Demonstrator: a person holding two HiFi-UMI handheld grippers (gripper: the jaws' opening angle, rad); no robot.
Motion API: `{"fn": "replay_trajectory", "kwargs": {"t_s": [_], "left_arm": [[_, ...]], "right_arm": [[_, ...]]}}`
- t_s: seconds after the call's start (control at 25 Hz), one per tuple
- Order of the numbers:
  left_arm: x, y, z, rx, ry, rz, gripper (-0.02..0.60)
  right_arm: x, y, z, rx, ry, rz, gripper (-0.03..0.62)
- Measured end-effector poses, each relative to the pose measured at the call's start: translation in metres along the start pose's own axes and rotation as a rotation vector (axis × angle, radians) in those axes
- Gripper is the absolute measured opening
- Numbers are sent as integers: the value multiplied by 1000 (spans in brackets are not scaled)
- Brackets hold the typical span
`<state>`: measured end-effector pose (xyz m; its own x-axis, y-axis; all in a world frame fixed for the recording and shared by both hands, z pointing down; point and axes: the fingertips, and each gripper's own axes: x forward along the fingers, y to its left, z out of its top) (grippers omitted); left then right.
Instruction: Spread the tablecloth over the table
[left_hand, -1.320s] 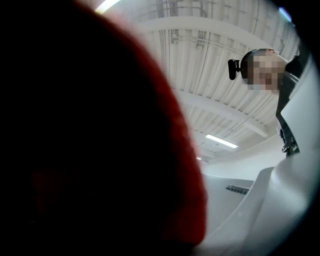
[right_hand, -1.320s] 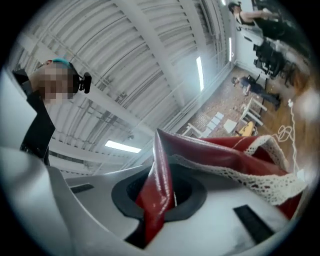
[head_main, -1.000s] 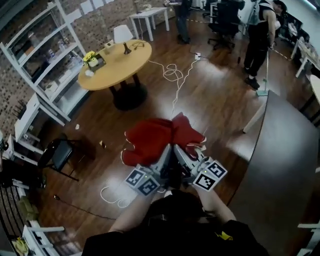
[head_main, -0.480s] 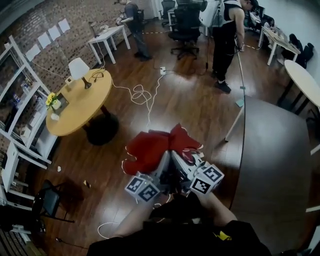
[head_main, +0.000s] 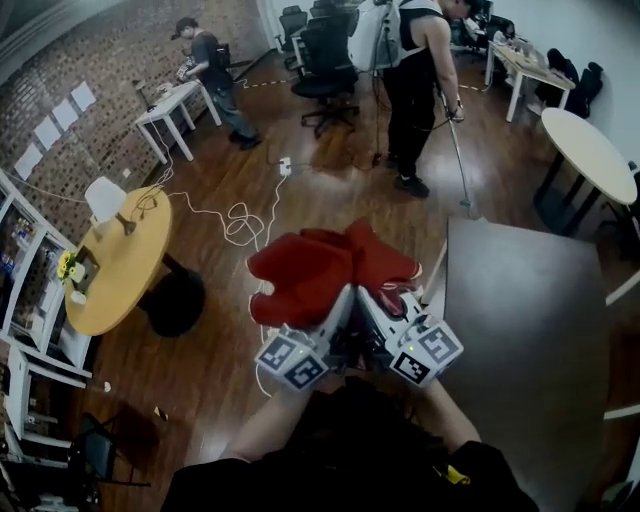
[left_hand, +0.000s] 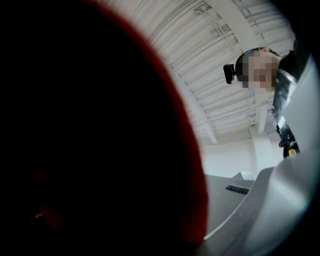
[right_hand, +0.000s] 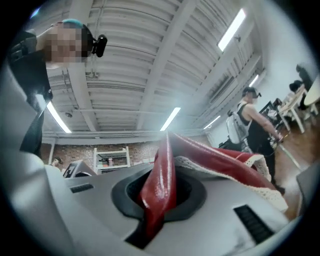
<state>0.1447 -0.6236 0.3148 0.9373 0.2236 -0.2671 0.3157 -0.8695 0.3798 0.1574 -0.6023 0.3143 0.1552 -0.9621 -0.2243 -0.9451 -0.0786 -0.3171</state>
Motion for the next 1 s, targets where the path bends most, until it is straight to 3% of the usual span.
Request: {"fn": "replay_trajectory", "kwargs": {"t_s": [0.32,0.52,0.68,0.88,1.0], "left_arm": [[170,-53,-104,-154,234,-411,6],[250,-124,-174,-258,387,-760,5],[306,-163,-202,-380,459,-965,3],[336,-202,-221,-447,531,-1213,5],[349,-220,-229,-457,591,-1322,5]], "right_arm": [[-110,-156,54,-98,-125,-467,26],[-211,-220,87,-166,-269,-833,25],[-258,-258,117,-234,-346,-1070,21],[-298,-276,138,-322,-375,-1332,22],[-314,-281,149,-355,-356,-1468,25]]}}
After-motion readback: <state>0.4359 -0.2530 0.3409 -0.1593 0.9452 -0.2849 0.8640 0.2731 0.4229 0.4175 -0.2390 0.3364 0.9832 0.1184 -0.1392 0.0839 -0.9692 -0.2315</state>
